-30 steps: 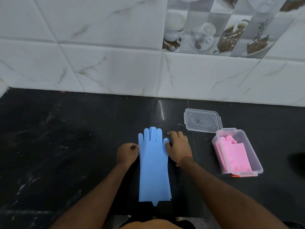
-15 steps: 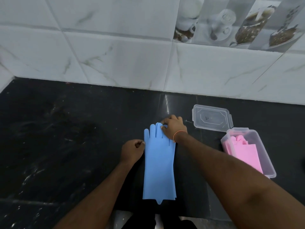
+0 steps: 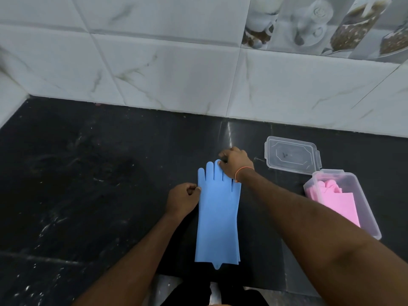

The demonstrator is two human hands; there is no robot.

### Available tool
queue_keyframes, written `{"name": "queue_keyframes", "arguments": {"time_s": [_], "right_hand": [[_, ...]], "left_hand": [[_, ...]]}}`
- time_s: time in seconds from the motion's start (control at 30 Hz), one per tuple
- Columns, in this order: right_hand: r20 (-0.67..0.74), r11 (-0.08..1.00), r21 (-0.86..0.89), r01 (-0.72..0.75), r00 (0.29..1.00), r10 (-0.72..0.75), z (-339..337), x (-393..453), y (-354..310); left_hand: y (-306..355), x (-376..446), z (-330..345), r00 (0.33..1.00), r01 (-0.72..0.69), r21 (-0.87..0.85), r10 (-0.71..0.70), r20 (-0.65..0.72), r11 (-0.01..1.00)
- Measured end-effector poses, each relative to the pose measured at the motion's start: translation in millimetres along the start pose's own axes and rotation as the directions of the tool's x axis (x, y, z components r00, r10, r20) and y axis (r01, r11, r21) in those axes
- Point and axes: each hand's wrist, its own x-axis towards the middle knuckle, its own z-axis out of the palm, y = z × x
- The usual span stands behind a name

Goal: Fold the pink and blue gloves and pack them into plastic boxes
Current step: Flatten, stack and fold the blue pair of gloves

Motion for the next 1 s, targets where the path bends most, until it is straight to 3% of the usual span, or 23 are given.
{"name": "queue_keyframes", "arguments": {"time_s": [0.2, 0.3, 0.47, 0.6, 1.0], "right_hand": [[-0.151, 0.952, 0.288, -0.105, 0.976, 0.154, 18, -49, 22], [-0.115, 0.912, 0.371, -0.173, 0.966, 0.23, 29, -97, 33], [0.018, 0.874, 0.385, -0.297, 0.949, 0.315, 44, -188, 47], [0.2, 0.903, 0.268, -0.334, 0.937, 0.287, 60, -231, 56], [0.162, 0.929, 0.218, -0.298, 0.95, 0.267, 69, -242, 56]], "left_hand": [[-25, -42, 6, 0.996, 0.026, 0.036, -0.029, 0.083, 0.999], [-39, -63, 8, 0.992, 0.041, 0.037, -0.045, 0.115, 0.998], [-51, -88, 9, 0.986, 0.046, 0.072, -0.057, 0.16, 0.996], [-51, -105, 8, 0.99, 0.017, 0.088, -0.029, 0.141, 0.996], [-50, -113, 15, 0.994, -0.013, 0.079, 0.004, 0.111, 0.997]]}}
